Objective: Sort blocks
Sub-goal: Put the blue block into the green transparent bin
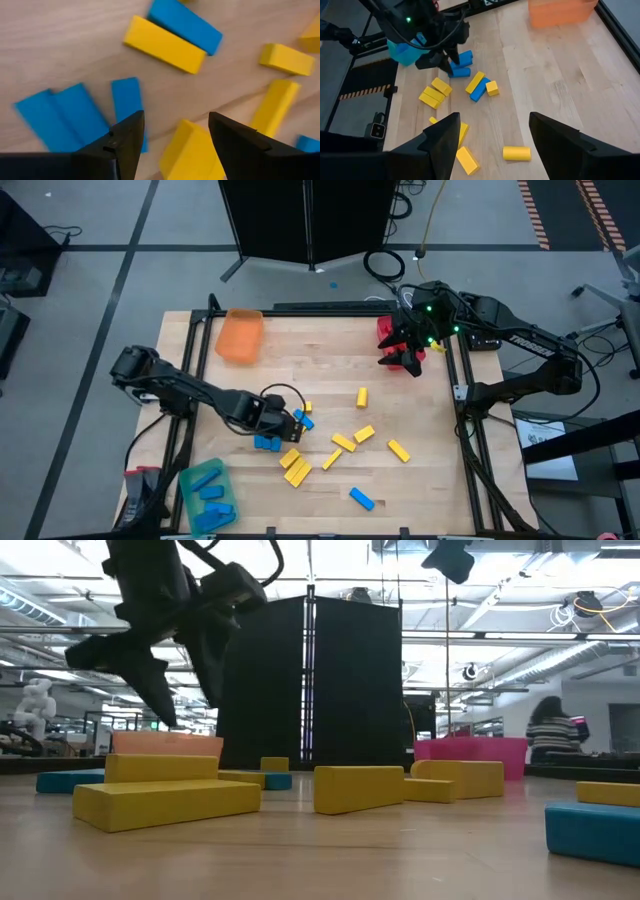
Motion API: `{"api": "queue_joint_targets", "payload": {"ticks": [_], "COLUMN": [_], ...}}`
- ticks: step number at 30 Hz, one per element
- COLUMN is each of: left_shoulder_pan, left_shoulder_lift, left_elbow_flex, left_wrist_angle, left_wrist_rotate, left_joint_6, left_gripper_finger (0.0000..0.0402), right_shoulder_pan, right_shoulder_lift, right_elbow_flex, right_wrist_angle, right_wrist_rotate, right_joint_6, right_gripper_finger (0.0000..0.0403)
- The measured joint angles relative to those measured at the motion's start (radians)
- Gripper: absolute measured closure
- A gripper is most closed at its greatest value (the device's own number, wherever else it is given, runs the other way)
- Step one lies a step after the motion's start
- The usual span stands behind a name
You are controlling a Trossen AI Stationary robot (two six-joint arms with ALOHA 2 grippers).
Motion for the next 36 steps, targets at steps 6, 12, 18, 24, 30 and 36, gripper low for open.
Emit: {"api": "queue_joint_targets", "payload": {"ticks": [6, 12, 18, 24, 30, 36], "left_shoulder_pan": [0.001, 0.0, 0.0, 0.0, 0.0, 0.002], "left_shoulder_lift": [0.039, 0.086, 0.141, 0.176, 0.217, 0.268], "left_elbow_flex": [0.051, 0.051, 0.051, 0.051, 0.051, 0.056], "left_wrist_angle": [-0.102, -0.107, -0.104, -0.104, -0.103, -0.101], "left_wrist_rotate": [-0.02, -0.02, 0.008, 0.026, 0.036, 0.089], "left_joint_6": [0.025, 0.031, 0.052, 0.075, 0.087, 0.152], "left_gripper_finger": [0.0198, 0.0201, 0.0201, 0.0201, 0.0201, 0.0211], "right_shoulder_pan": [0.0, 0.0, 0.0, 0.0, 0.0, 0.0], "right_shoulder_lift": [0.0, 0.0, 0.0, 0.0, 0.0, 0.0], "right_elbow_flex": [0.0, 0.0, 0.0, 0.0, 0.0, 0.0], "right_wrist_angle": [-0.01, -0.01, -0.011, -0.019, -0.018, -0.018], "right_wrist_rotate": [0.0, 0.0, -0.002, -0.004, -0.004, -0.004], "right_joint_6": [-0.014, -0.015, -0.015, -0.014, -0.014, -0.014], "right_gripper_finger": [0.0167, 0.0167, 0.0167, 0.0167, 0.0167, 0.0167]}}
